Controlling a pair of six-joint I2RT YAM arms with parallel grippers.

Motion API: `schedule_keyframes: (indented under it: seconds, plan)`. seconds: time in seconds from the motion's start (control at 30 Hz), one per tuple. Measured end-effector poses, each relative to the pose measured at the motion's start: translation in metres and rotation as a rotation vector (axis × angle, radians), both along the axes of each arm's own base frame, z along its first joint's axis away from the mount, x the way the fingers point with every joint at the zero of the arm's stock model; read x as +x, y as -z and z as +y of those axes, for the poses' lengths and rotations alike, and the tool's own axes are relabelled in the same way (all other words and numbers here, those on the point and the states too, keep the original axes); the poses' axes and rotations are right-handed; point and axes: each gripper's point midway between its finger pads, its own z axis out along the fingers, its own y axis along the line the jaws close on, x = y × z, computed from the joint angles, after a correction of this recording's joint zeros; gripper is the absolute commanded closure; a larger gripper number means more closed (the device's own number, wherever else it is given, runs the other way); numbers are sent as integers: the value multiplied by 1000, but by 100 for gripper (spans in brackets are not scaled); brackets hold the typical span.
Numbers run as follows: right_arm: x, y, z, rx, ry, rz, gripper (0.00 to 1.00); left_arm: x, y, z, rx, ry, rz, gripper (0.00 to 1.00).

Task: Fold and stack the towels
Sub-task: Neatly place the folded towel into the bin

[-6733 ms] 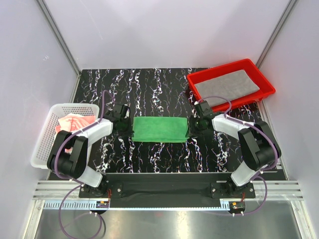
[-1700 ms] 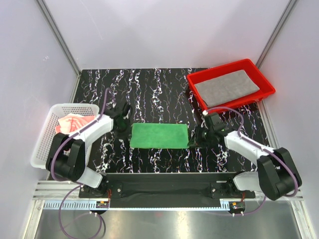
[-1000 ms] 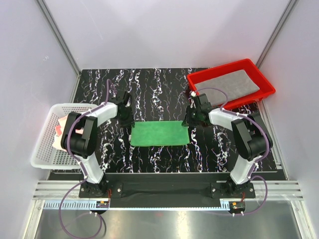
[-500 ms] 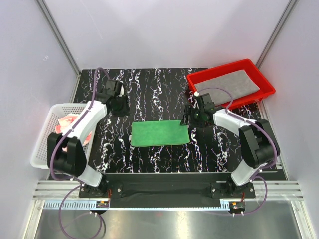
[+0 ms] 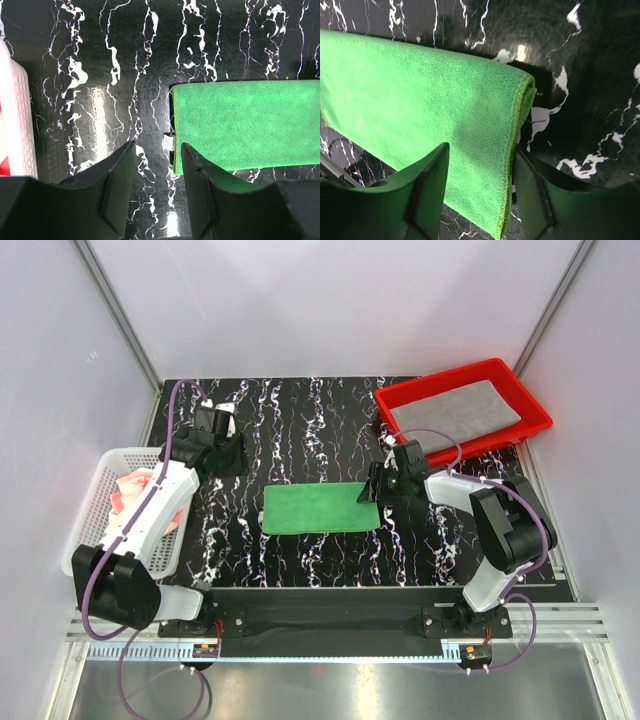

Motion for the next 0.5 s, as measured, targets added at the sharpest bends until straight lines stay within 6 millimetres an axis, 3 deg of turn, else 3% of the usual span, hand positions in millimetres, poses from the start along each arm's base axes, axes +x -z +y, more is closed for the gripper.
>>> schedule_keyframes:
  seconds: [0.27, 0.4, 0.43, 0.5]
  plan:
    - [-20, 3, -3, 2, 1, 17, 52, 1, -2, 1, 5, -3, -9, 53]
    - [-24, 6, -4, 2, 7, 32, 69, 1, -2, 2, 10, 1, -10, 53]
    - [-26, 7, -4, 3, 9, 41, 79, 1, -2, 2, 10, 1, -10, 54]
    - [-29, 8, -4, 5, 10, 55, 84, 1, -2, 2, 12, 1, -10, 54]
